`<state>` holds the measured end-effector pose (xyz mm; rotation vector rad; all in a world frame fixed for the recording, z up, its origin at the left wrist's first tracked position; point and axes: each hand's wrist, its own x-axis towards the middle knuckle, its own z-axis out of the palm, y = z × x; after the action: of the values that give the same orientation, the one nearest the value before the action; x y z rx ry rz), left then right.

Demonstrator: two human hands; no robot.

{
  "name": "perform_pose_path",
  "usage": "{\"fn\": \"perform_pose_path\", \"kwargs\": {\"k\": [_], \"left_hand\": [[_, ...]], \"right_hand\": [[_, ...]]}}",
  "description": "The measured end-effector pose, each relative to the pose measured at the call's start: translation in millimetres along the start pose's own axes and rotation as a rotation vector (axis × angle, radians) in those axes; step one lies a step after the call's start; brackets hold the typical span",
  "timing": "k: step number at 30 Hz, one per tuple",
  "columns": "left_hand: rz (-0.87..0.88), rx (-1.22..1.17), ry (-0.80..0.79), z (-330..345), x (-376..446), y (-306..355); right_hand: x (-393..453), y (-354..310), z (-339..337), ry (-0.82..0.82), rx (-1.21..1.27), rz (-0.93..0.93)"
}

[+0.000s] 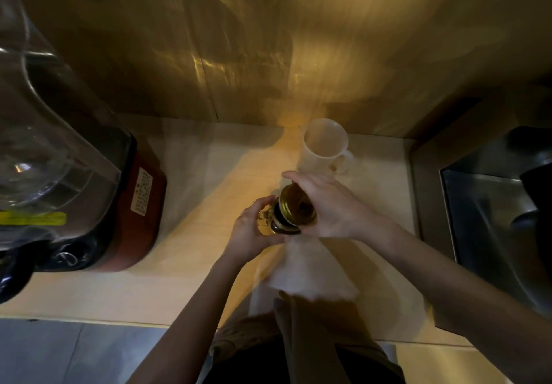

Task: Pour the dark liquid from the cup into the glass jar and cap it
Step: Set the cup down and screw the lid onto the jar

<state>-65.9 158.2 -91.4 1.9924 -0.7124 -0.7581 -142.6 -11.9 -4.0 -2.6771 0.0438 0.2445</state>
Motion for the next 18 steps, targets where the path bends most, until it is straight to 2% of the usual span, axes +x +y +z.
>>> {"fn": "perform_pose_path", "kwargs": {"k": [7, 18], "left_hand": [[0.02, -0.065, 0.024, 0, 0, -2], [0.012, -0.069, -0.001, -1, 2, -3]], "right_hand": [[12, -15, 9, -0.102, -0.384, -0.117], [16, -25, -1, -0.095, -0.406, -0.018]]}}
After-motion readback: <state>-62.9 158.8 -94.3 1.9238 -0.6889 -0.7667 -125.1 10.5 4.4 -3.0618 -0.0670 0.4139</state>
